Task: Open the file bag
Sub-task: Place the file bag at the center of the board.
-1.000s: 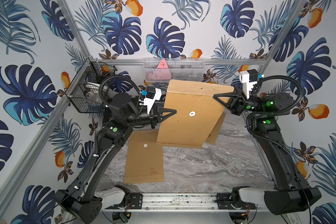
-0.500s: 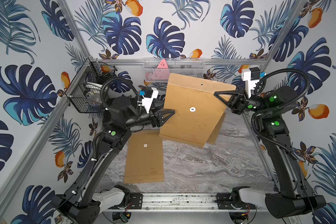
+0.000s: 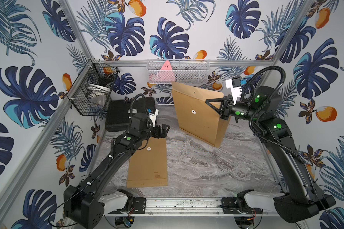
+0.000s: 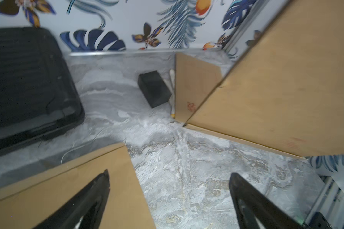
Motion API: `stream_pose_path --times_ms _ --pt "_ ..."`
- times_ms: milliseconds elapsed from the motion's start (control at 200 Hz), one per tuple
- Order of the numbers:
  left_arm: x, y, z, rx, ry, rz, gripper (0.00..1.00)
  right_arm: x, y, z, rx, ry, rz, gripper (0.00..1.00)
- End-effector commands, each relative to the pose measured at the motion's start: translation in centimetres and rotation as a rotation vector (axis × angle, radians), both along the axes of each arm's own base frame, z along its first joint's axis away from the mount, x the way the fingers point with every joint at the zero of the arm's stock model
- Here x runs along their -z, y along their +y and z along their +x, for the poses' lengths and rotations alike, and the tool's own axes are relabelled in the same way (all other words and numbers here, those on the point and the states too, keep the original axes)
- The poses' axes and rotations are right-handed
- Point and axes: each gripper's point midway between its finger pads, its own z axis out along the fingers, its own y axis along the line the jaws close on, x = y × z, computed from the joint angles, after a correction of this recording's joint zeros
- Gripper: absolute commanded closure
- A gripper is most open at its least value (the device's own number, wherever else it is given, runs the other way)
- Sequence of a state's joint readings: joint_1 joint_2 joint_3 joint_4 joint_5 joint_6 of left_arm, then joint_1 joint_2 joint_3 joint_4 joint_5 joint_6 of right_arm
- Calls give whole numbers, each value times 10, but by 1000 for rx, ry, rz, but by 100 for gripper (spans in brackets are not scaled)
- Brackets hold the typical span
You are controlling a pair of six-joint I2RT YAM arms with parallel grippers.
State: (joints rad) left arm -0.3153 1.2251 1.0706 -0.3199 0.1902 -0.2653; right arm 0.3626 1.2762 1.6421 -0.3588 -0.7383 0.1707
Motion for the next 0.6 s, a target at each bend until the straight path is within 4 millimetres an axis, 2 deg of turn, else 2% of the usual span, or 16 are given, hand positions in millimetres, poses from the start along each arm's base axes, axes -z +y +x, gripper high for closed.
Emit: stream_pose_path --times_ms 0,245,315,395,425,595 --pt "31 17 10 -103 80 14 6 6 3 -1 27 -5 -15 100" --pt "96 41 32 -195 262 -51 19 20 9 -14 11 37 -10 100" --pt "114 49 37 -221 322 -76 26 23 13 -20 -17 56 7 100" --pt "131 58 42 -256 379 -84 39 26 18 -25 -54 81 23 100" --pt "137 60 43 -264 395 -84 43 27 28 -34 -92 87 26 100" --pt "162 80 47 -335 470 -75 63 35 50 -51 -164 100 25 100"
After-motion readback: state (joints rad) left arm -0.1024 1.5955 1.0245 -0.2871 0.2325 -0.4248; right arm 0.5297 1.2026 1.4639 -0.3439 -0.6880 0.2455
